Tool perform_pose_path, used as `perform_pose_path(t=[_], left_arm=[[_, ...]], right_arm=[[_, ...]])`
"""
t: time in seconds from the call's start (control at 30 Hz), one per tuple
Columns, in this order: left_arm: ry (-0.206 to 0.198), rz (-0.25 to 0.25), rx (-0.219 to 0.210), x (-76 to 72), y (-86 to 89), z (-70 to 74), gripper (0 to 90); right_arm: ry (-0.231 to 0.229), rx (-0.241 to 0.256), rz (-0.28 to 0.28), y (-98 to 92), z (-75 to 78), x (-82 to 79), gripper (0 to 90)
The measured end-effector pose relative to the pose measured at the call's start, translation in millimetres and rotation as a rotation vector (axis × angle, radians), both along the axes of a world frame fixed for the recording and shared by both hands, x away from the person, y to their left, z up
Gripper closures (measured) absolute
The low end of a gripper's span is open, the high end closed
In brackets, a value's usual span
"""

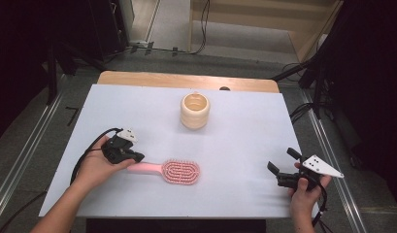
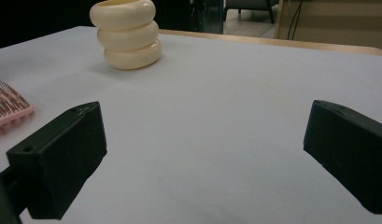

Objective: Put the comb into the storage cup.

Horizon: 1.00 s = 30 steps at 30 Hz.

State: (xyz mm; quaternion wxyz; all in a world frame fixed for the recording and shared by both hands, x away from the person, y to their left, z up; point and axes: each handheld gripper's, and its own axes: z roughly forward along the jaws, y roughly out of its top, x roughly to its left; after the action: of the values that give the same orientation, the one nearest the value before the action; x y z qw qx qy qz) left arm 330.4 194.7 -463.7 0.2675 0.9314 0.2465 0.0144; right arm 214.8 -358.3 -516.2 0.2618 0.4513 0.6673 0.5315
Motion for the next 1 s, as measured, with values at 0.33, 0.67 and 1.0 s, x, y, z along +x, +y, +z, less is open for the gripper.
perform_pose_path(t=[0.33,0.67,1.0], left_arm=[[-0.01,0.008,0.033,-6.2,6.6,-1.1,90.0],[0.035,-0.033,0.068,-17.3,4.0,-6.4,90.0],[0.05,-0.08,0.109,-32.7,-2.7,-7.9,90.0]], right_arm=[[-0.001,0.003,-0.003,-0.3,-0.1,0.0,0.0],[-0.003,0.011,-0.007,-1.4,-0.3,0.1,0.0],[0.001,0.012,-0.01,-0.9,-0.2,-0.3,0.0]])
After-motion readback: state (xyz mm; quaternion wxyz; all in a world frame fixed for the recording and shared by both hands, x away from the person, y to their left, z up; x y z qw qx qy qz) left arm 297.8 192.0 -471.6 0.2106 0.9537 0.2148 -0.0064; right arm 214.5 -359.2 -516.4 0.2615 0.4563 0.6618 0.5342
